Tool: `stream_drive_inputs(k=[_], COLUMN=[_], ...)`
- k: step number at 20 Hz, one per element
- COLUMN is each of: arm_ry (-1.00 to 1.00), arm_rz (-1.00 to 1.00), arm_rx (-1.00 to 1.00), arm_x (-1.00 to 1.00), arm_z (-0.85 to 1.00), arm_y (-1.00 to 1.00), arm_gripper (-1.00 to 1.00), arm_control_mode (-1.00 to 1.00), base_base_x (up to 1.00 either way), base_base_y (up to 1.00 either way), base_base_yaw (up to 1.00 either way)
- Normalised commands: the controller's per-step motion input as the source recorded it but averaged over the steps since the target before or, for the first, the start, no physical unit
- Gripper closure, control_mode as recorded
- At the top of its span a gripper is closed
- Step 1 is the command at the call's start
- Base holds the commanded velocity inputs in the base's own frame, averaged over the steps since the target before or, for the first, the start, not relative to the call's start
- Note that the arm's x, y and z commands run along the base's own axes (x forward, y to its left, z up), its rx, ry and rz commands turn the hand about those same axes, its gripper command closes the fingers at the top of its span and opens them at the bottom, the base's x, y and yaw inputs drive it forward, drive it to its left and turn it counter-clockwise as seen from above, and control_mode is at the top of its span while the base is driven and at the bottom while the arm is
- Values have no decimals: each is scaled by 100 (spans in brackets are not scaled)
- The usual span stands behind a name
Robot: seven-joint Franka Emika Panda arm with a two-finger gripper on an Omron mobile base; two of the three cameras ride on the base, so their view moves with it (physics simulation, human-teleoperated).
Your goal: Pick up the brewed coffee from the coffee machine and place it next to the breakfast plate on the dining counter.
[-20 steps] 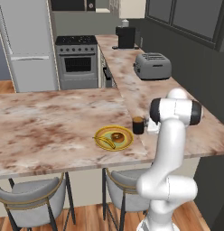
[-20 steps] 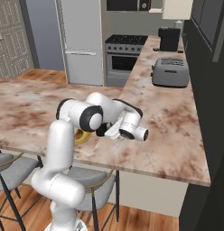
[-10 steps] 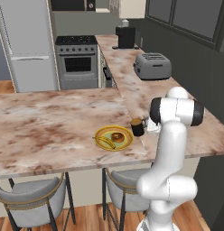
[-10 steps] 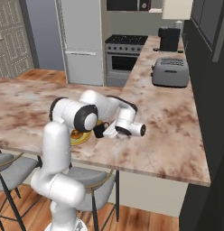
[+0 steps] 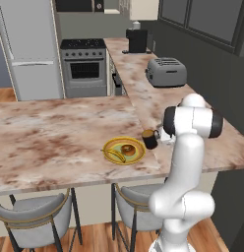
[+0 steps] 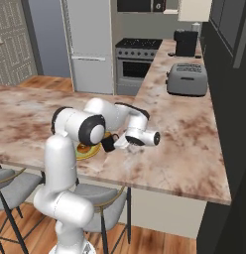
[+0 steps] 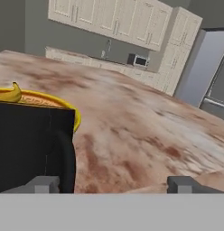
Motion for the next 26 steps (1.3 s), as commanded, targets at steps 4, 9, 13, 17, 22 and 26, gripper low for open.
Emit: stream_drive_inputs(k=[4,9,13,17,22,26], arm_ry=[-6,-17,-33,-35,-29,-12], arm_rz=[0,5,5,2,2,1], arm_rx=[0,0,0,1,6,2], arm_x=[-20,-27,-7,0,-11,-76], arm_z=[0,-25,-93,-100,-38,70], arm_y=[-27,-19,-1,0,-1,-1], arm_gripper=[-100,-100,-100,-100,-100,-100], arm_control_mode=[-100,-100,-100,-100,-100,-100], base_base_x=[0,0,0,0,0,0], base_base_y=[0,0,0,0,0,0], base_base_yaw=[0,0,0,0,0,0])
